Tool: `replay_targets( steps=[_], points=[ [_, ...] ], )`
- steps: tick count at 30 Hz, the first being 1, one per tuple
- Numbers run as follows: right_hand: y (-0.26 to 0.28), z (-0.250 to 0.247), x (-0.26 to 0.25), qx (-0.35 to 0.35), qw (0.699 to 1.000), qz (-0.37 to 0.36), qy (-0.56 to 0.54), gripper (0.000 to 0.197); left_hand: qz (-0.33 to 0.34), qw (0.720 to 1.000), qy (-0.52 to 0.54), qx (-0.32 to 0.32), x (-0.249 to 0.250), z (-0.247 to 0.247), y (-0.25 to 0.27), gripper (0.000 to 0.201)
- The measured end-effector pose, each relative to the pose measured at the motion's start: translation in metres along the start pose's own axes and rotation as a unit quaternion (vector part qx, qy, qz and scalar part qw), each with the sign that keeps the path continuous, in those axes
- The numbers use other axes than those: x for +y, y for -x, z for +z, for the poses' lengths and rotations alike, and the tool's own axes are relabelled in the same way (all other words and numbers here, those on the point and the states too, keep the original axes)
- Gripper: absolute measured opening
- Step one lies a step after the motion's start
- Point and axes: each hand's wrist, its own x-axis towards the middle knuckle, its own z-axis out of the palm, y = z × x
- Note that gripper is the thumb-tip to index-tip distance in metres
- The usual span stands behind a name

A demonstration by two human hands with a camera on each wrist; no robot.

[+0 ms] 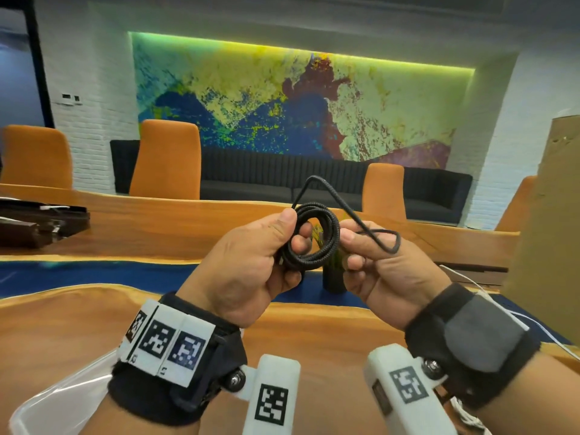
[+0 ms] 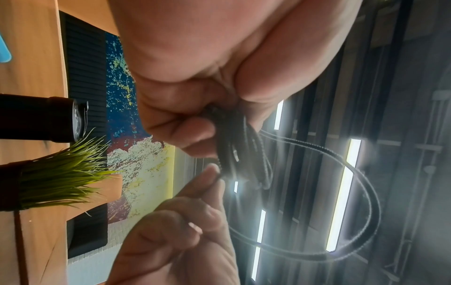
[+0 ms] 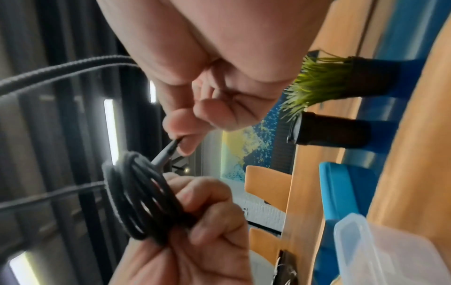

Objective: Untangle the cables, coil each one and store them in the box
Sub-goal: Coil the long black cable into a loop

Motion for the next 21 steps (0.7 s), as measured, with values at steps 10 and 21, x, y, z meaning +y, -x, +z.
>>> replay_targets(
  steps=[10,21],
  points=[
    [0.005,-0.010,0.009,-0.224,0.962,0.110,-0.110,0.039,0.081,0.996,-0.043,-0.008,-0.008,0.004,-0.001,0.033],
    [0.018,-0.006,-0.004,-0.157,0.959,0.060,0.227,0.028,0.217,0.916,-0.333,0.052,-0.021,0.000,-0.008,0.038]
  ],
)
